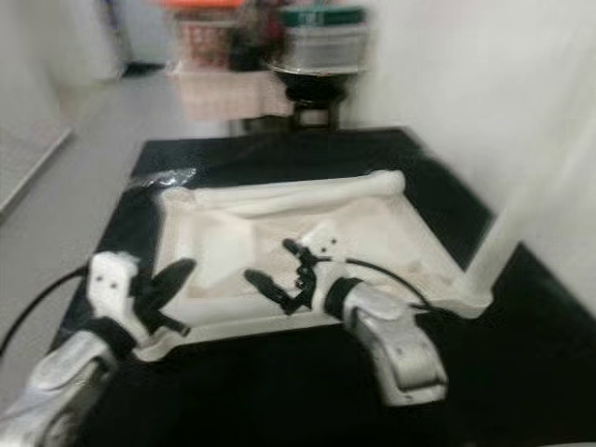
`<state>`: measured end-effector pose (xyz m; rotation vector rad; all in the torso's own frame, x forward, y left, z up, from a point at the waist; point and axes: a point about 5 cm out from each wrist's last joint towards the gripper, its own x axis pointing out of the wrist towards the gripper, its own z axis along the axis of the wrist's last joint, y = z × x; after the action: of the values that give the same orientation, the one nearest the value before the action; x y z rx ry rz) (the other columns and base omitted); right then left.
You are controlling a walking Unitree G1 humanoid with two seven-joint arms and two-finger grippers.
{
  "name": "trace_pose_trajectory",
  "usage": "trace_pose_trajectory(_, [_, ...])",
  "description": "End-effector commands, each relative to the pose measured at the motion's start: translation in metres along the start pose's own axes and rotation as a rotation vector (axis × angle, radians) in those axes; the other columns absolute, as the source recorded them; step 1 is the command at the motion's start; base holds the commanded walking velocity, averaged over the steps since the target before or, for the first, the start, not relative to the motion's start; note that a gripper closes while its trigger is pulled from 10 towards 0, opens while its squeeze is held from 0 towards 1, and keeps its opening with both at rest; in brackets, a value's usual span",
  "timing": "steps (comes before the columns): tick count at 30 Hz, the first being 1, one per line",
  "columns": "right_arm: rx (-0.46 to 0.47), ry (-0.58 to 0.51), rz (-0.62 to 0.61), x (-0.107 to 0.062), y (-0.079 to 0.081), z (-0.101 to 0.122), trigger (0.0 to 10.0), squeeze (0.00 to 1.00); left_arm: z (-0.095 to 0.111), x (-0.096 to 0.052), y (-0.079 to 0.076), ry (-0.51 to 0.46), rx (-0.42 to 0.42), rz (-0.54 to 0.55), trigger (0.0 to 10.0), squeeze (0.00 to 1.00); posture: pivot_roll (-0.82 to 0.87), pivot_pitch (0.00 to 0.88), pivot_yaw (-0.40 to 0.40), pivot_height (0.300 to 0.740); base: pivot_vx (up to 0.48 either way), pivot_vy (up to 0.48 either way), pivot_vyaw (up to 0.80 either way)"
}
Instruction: Building children table
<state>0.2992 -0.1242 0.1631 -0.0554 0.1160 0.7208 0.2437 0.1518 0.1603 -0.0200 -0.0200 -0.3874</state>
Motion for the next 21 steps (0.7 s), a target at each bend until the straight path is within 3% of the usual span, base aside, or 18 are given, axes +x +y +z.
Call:
trace_pose_trajectory(1, [-0.031, -0.010, -0.017, 0.006, -0.001, 0.002, 10.0, 0.00, -0.004, -0.002, 0.000, 0.044, -0.001, -0.006, 10.0, 0.00, -0.06, 0.000, -0.047, 0.740, 0.000, 0.000, 0.00])
trace_pose_trajectory(6, [-0.044, -0.005, -0.023, 0.008, -0.002, 0.000, 10.0, 0.00, -0.003, -0.004, 0.000, 0.061, -0.021, -0.004, 10.0, 0.00, -0.06, 0.000, -0.047, 0.740, 0.000, 0.000, 0.00])
trace_pose_trajectory(7, [-0.052, -0.001, -0.029, 0.009, -0.003, -0.001, 10.0, 0.00, -0.001, -0.005, 0.000, 0.070, -0.039, 0.002, 10.0, 0.31, -0.06, 0.000, -0.047, 0.740, 0.000, 0.000, 0.00])
trace_pose_trajectory(8, [-0.052, -0.001, -0.029, 0.009, -0.003, -0.001, 10.0, 0.00, -0.001, -0.005, 0.000, 0.070, -0.039, 0.002, 10.0, 0.31, -0.06, 0.000, -0.047, 0.740, 0.000, 0.000, 0.00])
trace_pose_trajectory(9, [-0.075, 0.006, -0.048, 0.011, -0.005, -0.003, 10.0, 0.00, 0.001, -0.006, 0.001, 0.086, -0.076, 0.020, 10.0, 1.00, -0.06, 0.000, -0.047, 0.740, 0.000, 0.000, 0.00])
trace_pose_trajectory(13, [-0.088, 0.015, -0.071, 0.012, -0.007, -0.005, 10.0, 0.00, 0.003, -0.009, -0.001, 0.115, -0.114, 0.020, 10.0, 1.00, -0.05, 0.000, -0.047, 0.740, 0.000, 0.000, 0.00])
trace_pose_trajectory(16, [-0.103, 0.034, -0.111, 0.013, -0.014, -0.008, 10.0, 0.00, 0.011, -0.014, -0.013, 0.159, -0.248, -0.036, 10.0, 1.00, -0.05, 0.000, -0.046, 0.740, 0.000, 0.000, 0.00])
trace_pose_trajectory(21, [-0.113, 0.044, -0.128, 0.012, -0.018, -0.009, 10.0, 0.00, 0.014, -0.017, -0.010, 0.195, -0.291, -0.036, 10.0, 1.00, -0.05, 0.000, -0.047, 0.740, 0.000, 0.000, 0.00])
